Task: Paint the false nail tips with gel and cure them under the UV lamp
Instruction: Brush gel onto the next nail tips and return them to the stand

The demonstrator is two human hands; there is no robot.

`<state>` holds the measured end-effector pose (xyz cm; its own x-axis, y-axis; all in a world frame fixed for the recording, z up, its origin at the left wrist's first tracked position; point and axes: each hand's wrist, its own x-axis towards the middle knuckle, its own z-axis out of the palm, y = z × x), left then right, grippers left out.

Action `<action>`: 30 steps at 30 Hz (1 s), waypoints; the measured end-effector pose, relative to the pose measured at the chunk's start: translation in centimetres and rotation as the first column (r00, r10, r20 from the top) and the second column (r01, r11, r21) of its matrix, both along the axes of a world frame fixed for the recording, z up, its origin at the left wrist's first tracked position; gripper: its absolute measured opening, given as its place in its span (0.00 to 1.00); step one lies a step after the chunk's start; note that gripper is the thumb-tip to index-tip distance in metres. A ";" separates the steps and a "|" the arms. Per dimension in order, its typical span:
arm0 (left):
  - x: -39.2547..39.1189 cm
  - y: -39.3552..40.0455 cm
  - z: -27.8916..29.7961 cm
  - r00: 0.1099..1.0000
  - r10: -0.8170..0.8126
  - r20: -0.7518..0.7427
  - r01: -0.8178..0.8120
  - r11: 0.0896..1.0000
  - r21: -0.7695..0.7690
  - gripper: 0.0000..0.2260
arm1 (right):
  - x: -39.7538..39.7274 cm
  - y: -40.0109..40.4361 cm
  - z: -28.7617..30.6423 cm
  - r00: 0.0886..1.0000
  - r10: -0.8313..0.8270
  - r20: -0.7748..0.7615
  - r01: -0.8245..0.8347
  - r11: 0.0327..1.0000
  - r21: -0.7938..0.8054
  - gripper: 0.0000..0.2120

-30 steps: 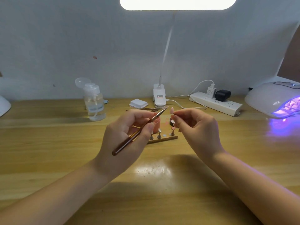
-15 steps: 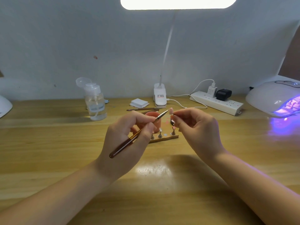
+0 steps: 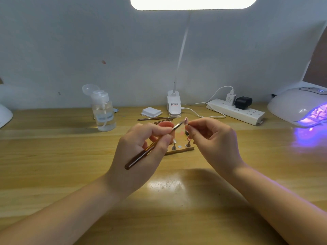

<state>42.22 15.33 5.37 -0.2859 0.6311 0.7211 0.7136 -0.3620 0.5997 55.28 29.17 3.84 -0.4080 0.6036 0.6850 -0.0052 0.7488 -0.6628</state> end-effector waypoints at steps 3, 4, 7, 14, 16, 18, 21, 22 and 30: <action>-0.1 -0.1 -0.3 0.999 -0.040 0.032 0.040 0.999 -0.027 0.08 | 0.0 0.0 0.0 1.000 0.007 0.001 -0.007 1.000 0.003 0.05; -0.1 -0.1 -0.3 0.998 -0.044 0.039 0.045 0.999 -0.017 0.08 | 0.0 0.1 0.0 1.000 0.012 0.001 -0.012 1.000 -0.002 0.06; 0.2 -0.1 0.0 0.996 -0.056 0.063 0.055 0.998 0.018 0.03 | 0.0 0.1 -0.1 1.000 0.026 -0.001 -0.026 1.000 -0.015 0.05; -0.1 -0.1 -0.2 0.990 -0.099 0.102 0.101 0.995 -0.010 0.07 | -0.1 0.2 -0.3 1.000 0.029 0.008 -0.029 0.999 -0.019 0.05; 0.0 -0.1 -0.2 0.987 -0.097 0.126 0.098 0.995 0.001 0.06 | -0.1 0.2 -0.4 0.999 0.032 0.004 -0.032 0.999 -0.020 0.05; 0.1 0.0 -0.2 0.985 -0.096 0.140 0.096 0.995 0.006 0.03 | -0.2 0.2 -0.4 0.999 0.034 -0.001 -0.034 0.999 -0.020 0.05; 0.0 0.1 -0.3 0.986 -0.097 0.132 0.101 0.995 -0.022 0.03 | -0.2 0.3 -0.5 0.999 0.032 0.003 -0.032 0.999 -0.012 0.05; -0.1 0.1 -0.3 0.986 -0.102 0.133 0.106 0.994 -0.020 0.04 | -0.1 0.4 -0.5 0.999 0.031 0.007 -0.031 0.999 -0.011 0.05; -0.2 0.2 -0.3 0.979 -0.095 0.182 0.102 0.994 -0.029 0.04 | -0.2 0.4 -0.5 0.999 0.034 0.002 -0.034 0.999 -0.017 0.05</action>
